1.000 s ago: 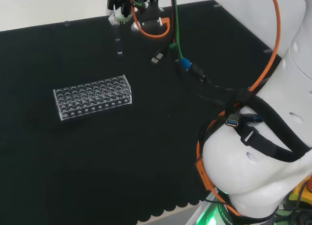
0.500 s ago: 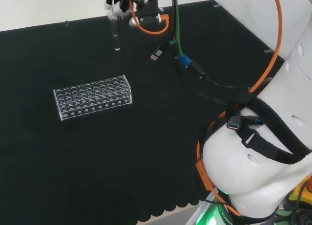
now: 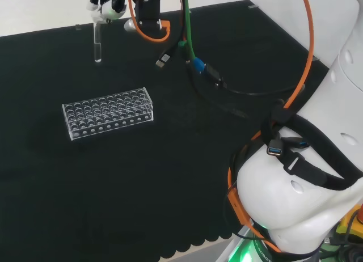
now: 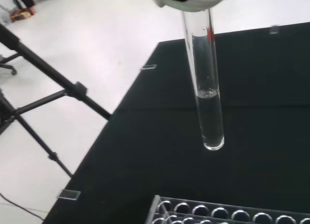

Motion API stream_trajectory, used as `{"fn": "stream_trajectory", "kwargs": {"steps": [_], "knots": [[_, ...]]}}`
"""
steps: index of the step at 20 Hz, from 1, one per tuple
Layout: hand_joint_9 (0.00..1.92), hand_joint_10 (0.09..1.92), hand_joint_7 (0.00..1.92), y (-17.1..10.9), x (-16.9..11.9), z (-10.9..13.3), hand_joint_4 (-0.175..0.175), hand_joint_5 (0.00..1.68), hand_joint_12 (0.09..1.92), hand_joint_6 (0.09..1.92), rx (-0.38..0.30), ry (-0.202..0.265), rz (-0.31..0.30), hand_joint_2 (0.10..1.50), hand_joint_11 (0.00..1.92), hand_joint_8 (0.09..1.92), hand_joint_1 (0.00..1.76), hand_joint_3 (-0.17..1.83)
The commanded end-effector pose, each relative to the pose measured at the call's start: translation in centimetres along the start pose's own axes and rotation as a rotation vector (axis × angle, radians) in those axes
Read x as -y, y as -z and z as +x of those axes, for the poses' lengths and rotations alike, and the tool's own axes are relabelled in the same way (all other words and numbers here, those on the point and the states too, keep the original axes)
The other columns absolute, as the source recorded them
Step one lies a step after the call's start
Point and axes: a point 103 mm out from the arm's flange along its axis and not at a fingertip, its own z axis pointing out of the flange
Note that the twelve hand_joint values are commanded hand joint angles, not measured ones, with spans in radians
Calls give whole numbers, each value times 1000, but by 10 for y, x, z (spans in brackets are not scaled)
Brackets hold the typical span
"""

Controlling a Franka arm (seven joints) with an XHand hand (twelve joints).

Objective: Shake the test tube.

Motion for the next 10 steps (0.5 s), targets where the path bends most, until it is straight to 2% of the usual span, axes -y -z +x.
{"fn": "stream_trajectory", "kwargs": {"steps": [1, 4, 7, 8, 10], "knots": [[1382, 261, 1411, -2, 21, -51, -175, 1374, 989, 101, 165, -125, 52, 1029, 1107, 615, 1429, -175], [1383, 260, 1412, 12, 39, -97, -175, 1376, 989, 98, 275, -257, 55, 1029, 1107, 614, 1430, -175], [1383, 259, 1412, 34, 54, -130, -175, 1377, 989, 95, 383, -381, 10, 1029, 1106, 614, 1430, -175], [1383, 259, 1412, 41, 57, -137, -175, 1378, 989, 94, 381, -413, -9, 1029, 1106, 614, 1430, -175], [1383, 259, 1412, 51, 59, -140, -175, 1378, 989, 93, 371, -435, -38, 1029, 1106, 614, 1430, -175]]}}
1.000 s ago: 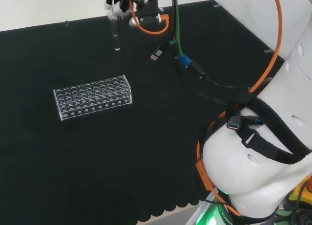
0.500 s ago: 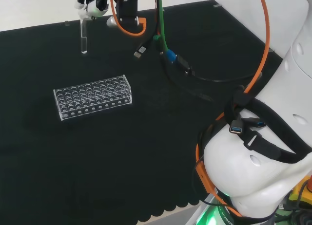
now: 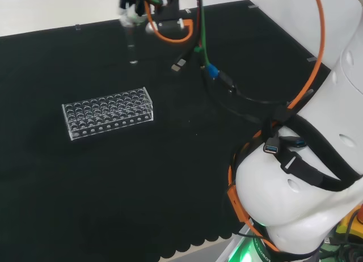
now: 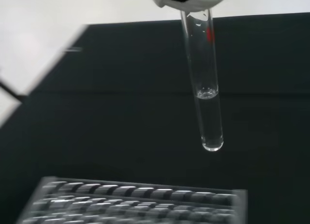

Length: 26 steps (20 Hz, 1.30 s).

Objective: Shake the test tube.

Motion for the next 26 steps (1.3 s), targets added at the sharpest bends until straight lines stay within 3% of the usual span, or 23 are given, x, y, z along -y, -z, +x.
{"fn": "stream_trajectory", "kwargs": {"steps": [1, 10, 13, 19, 26], "knots": [[1383, 259, 1412, 28, 23, -84, -175, 1379, 989, 92, 158, -265, -66, 1029, 1106, 613, 1429, -175], [1384, 256, 1412, 23, 5, 11, -175, 1382, 989, 87, -38, -25, -76, 1029, 1106, 612, 1430, -175], [1385, 256, 1413, 21, 2, 32, -175, 1383, 989, 87, -82, 28, -79, 1029, 1105, 612, 1429, -175], [1386, 254, 1413, 18, 3, 34, -175, 1386, 989, 87, -92, 35, -69, 1029, 1105, 612, 1430, -175], [1387, 251, 1414, 8, 9, -5, -175, 1388, 989, 87, -8, -52, -29, 1028, 1105, 610, 1430, -175]]}}
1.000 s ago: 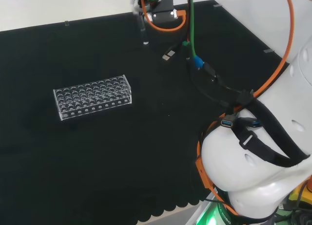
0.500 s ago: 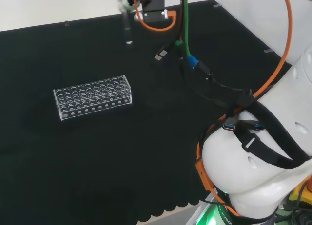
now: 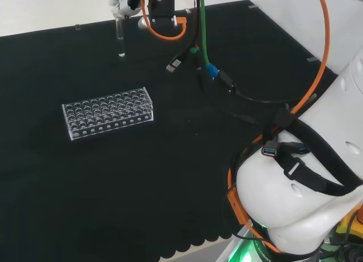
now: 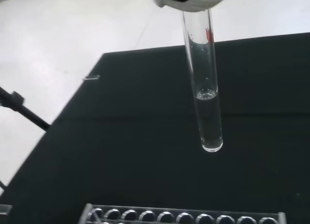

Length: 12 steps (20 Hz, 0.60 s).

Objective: Shake the test tube.

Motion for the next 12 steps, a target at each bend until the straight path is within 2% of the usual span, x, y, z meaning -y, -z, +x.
{"fn": "stream_trajectory", "kwargs": {"steps": [1, 4, 12], "knots": [[1387, 251, 1414, -5, 8, -39, -175, 1388, 989, 87, 83, -90, 33, 1028, 1105, 610, 1430, -175], [1388, 250, 1414, -4, 12, -50, -175, 1389, 989, 87, 91, -115, 31, 1028, 1105, 609, 1430, -175], [1389, 248, 1414, -1, 10, -46, -175, 1391, 989, 87, 80, -102, 22, 1028, 1105, 609, 1430, -175]]}}
